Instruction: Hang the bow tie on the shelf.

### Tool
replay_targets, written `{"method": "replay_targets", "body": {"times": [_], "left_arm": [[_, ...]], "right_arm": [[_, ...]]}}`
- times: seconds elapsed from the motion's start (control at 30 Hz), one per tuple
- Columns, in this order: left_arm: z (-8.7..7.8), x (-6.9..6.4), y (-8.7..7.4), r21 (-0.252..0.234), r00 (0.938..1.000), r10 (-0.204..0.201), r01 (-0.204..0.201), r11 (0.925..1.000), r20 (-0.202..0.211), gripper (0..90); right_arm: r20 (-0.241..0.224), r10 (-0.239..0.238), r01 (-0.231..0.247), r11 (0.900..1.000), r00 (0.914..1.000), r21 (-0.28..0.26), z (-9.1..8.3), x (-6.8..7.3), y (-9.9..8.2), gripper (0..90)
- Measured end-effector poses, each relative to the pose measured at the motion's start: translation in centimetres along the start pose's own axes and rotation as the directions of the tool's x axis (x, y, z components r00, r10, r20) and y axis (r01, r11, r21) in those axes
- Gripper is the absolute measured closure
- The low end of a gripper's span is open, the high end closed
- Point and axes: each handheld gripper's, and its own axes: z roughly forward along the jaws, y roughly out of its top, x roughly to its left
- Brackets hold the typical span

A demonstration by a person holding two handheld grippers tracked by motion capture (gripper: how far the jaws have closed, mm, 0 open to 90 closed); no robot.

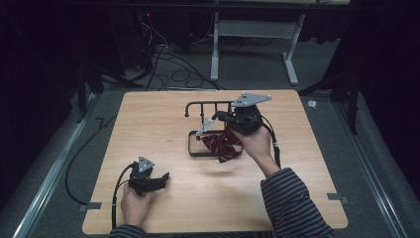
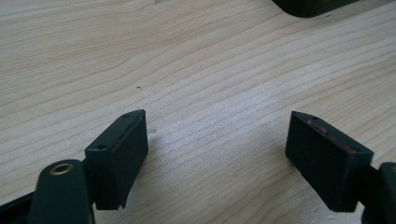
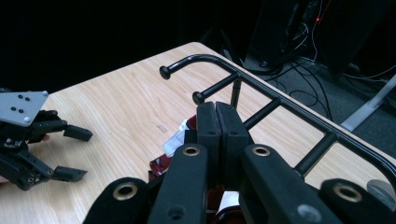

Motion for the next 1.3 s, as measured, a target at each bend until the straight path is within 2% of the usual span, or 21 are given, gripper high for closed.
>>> {"method": "replay_targets", "body": {"times": [0.27,0.47,0.73,1.3], "left_arm": [[0.0,0.0,0.0,0.0,1.0,0.0,0.0,1.0,-0.001,21.6],[0.0,0.0,0.0,-0.001,1.0,-0.002,0.002,1.0,0.001,21.5],[0.0,0.0,0.0,-0.001,1.0,-0.003,0.003,1.0,0.002,21.5],[0.0,0.1,0.0,0.002,1.0,-0.002,0.002,1.0,0.003,21.5]], "right_arm": [[0.018,0.011,-0.011,0.9998,0.9998,0.018,0.5,-0.6,0.2,90.0],[0.024,0.002,-0.003,0.9997,0.9997,0.024,1.0,-0.7,0.6,90.0],[0.037,0.031,-0.032,0.9992,0.9988,0.022,1.6,-1.3,1.2,90.0],[0.079,0.056,-0.06,0.997,0.9953,0.048,2.8,-2.3,1.3,90.0]]}}
